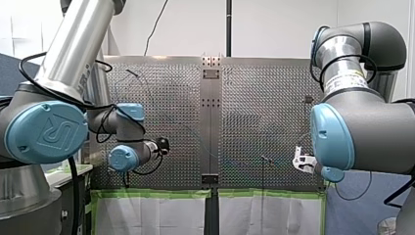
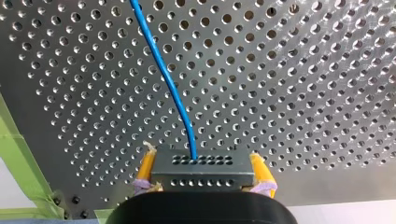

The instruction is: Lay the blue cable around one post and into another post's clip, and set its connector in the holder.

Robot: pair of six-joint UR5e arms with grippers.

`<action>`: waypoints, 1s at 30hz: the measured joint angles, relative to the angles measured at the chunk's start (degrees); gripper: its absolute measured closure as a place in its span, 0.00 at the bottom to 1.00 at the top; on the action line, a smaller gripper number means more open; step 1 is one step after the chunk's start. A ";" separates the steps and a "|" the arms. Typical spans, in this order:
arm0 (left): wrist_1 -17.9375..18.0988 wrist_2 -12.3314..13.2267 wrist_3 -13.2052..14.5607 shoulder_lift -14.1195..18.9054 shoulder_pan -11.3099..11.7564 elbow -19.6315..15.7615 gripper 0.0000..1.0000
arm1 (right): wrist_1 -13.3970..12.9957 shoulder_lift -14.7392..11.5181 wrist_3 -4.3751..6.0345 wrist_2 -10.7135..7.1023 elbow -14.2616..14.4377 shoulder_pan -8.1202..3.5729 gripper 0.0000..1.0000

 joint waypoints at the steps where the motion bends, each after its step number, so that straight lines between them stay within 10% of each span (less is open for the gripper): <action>1: 0.08 0.00 0.00 0.00 0.00 -0.47 0.00 | 0.03 -0.01 0.00 0.08 -0.06 -0.04 1.00; 30: 3.55 0.08 -1.72 -0.02 -0.25 0.71 0.00 | 0.19 -0.47 -0.89 3.04 -1.47 -0.51 1.00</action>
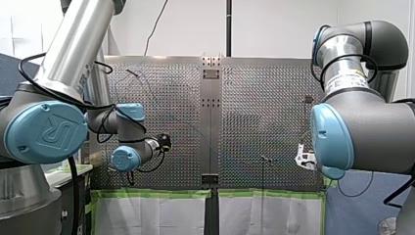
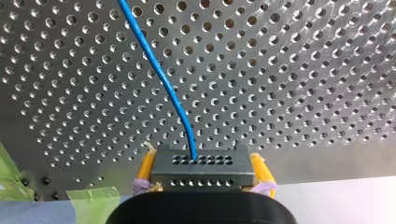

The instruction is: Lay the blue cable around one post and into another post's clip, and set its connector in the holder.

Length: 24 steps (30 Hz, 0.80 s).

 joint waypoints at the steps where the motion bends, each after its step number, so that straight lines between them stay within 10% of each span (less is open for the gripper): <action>1: -0.02 -0.01 0.01 0.01 0.00 0.00 0.00 | 0.18 -0.20 -0.34 0.03 0.01 0.06 1.00; 24: -0.22 -0.32 -0.03 0.01 0.02 0.00 0.00 | 10.12 -10.54 -3.29 3.63 0.82 4.36 1.00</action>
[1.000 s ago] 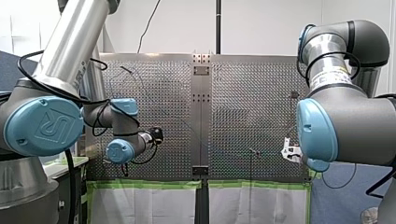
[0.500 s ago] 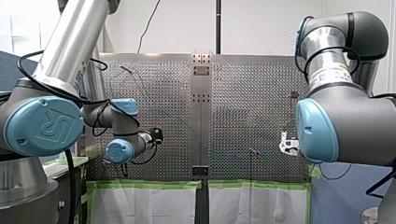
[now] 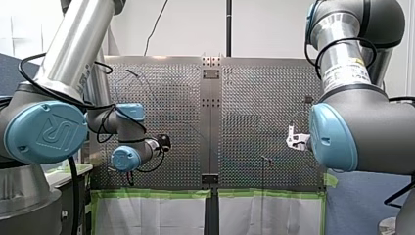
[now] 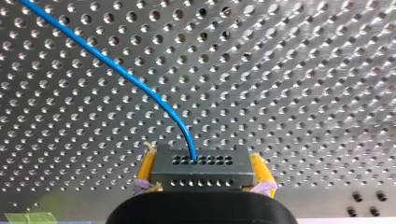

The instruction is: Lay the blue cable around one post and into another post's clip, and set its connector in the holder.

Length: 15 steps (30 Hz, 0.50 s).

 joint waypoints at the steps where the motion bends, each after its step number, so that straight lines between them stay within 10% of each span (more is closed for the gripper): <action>1: -0.01 -0.01 0.00 -0.01 0.03 0.00 0.00 | 0.45 -0.44 -0.08 0.23 0.06 0.15 1.00; 15: -0.02 -0.03 0.22 0.00 0.36 0.00 0.00 | 5.45 -8.12 0.69 1.70 2.99 1.90 1.00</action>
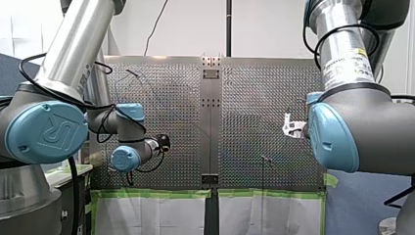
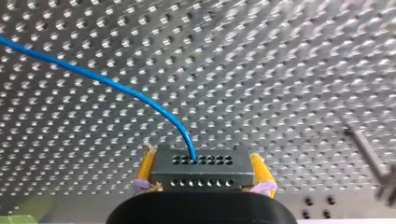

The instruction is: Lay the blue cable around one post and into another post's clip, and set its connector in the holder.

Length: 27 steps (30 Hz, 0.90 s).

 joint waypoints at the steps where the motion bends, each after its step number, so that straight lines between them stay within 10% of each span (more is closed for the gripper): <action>1: 0.00 0.00 0.00 0.00 0.02 0.00 0.00 | 0.35 -0.59 0.12 0.12 0.00 0.12 1.00; 27: -0.69 0.08 0.05 -0.01 0.22 0.00 0.00 | 3.61 -13.71 5.12 -0.27 2.41 0.54 1.00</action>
